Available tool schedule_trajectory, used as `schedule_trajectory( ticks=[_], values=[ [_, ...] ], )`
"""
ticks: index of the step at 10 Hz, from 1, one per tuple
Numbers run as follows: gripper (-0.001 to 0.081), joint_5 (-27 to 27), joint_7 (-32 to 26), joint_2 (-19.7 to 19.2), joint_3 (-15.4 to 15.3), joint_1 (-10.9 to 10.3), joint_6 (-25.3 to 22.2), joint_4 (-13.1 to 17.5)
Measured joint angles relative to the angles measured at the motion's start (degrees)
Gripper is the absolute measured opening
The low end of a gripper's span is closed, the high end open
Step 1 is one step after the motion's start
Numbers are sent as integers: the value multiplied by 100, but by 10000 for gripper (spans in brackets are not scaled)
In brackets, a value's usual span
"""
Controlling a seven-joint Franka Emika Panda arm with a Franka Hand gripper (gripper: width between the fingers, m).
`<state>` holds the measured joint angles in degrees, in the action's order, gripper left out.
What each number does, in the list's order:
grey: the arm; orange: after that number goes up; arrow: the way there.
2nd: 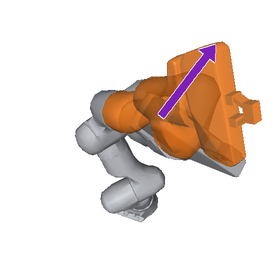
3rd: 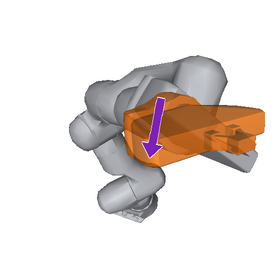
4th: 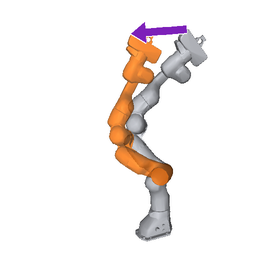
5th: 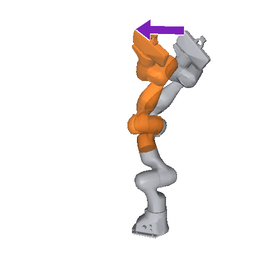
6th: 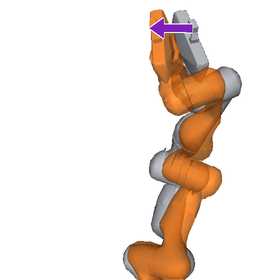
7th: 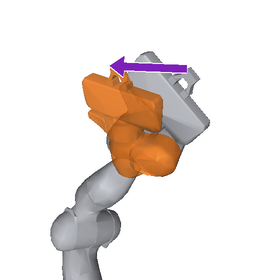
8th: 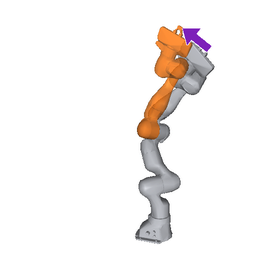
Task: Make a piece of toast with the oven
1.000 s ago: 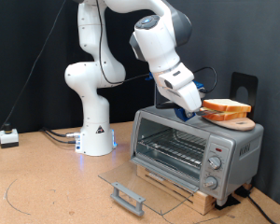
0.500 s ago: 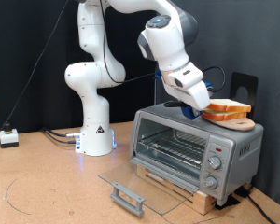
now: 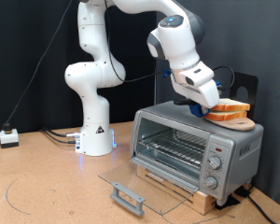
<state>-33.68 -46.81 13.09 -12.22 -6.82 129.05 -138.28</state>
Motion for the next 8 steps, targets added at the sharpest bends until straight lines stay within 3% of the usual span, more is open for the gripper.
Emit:
schedule_trajectory(
  ticks=[4,8],
  values=[
    [398,-126,96,0,-30,4,28,-48],
    [398,-974,-561,-1,93,6,36,-236]
  ],
)
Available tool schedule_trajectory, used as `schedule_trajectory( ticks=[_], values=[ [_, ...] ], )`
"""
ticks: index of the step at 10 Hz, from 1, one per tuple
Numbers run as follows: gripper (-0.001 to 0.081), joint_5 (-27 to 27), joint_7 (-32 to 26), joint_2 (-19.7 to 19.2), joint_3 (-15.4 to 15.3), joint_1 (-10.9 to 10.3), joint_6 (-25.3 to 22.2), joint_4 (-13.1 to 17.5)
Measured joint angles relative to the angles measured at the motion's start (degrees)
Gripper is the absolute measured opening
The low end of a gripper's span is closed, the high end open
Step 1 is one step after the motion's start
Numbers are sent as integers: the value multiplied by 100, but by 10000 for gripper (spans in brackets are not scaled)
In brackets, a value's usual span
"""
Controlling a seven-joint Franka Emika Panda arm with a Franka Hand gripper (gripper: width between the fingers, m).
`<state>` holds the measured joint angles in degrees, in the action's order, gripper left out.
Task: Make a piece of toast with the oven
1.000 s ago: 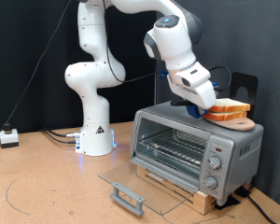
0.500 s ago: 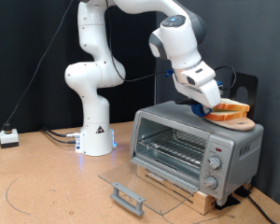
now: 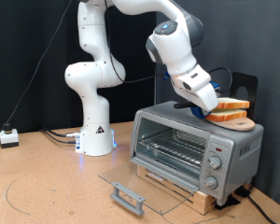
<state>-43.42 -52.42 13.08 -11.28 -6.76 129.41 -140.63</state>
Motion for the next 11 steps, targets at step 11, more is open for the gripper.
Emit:
schedule_trajectory(
  ticks=[11],
  values=[
    [398,-465,-596,399,339,109,-503,-122]
  ],
)
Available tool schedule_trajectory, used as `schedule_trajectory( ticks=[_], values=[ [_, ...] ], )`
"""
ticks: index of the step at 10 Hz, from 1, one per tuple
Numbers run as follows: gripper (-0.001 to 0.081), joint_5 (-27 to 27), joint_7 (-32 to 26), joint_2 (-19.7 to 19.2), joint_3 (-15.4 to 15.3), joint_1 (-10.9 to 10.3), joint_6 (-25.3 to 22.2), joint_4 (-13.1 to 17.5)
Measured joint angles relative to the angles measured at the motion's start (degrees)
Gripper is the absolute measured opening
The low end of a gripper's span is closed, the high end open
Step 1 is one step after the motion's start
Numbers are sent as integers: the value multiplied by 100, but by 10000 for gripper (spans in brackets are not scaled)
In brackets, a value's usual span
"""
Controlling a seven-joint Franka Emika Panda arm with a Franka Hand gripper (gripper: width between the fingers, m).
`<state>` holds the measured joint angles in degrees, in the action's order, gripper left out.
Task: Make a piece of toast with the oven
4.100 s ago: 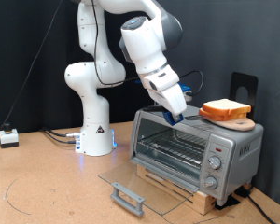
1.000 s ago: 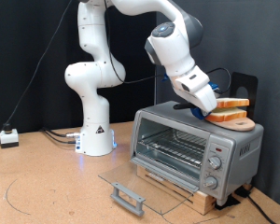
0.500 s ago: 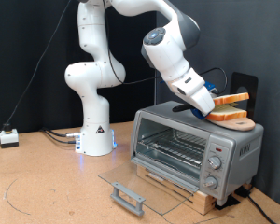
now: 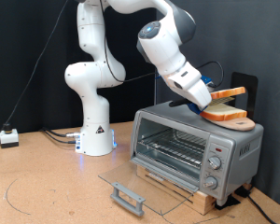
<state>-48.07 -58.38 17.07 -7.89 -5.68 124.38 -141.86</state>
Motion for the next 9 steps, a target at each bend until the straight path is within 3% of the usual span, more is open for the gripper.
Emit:
schedule_trajectory(
  ticks=[3,6,9],
  values=[
    [398,163,18,286,195,132,-508,-1],
    [398,158,-84,248,252,209,-154,-18],
    [398,529,-423,298,579,525,-230,34]
  ],
)
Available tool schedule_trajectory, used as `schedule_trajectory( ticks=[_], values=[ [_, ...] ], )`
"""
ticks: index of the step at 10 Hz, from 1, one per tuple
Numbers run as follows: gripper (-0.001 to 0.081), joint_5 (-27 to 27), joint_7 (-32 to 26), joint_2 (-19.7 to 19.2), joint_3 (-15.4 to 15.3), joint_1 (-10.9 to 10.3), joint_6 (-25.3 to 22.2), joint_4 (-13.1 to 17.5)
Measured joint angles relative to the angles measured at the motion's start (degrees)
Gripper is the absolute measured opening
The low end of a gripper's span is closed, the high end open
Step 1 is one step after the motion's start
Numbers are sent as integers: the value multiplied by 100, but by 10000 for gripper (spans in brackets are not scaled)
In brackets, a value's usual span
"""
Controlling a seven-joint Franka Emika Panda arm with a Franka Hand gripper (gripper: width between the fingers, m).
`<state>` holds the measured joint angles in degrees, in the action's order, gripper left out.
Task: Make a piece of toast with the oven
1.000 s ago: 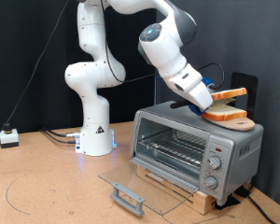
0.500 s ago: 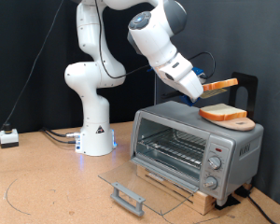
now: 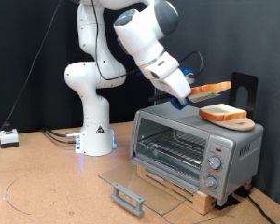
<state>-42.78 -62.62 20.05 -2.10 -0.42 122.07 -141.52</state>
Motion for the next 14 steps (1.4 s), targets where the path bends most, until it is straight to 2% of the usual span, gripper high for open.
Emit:
schedule_trajectory(
  ticks=[4,6,7,10,12,14],
  values=[
    [398,501,-106,141,558,384,-1173,295],
    [398,667,-88,153,813,574,-1556,461],
    [398,735,-71,151,835,645,-1650,506],
    [398,733,-257,108,877,645,-1651,486],
    [398,737,-568,48,1081,693,-1653,483],
    [398,962,-831,-108,1338,833,-1729,508]
  ],
)
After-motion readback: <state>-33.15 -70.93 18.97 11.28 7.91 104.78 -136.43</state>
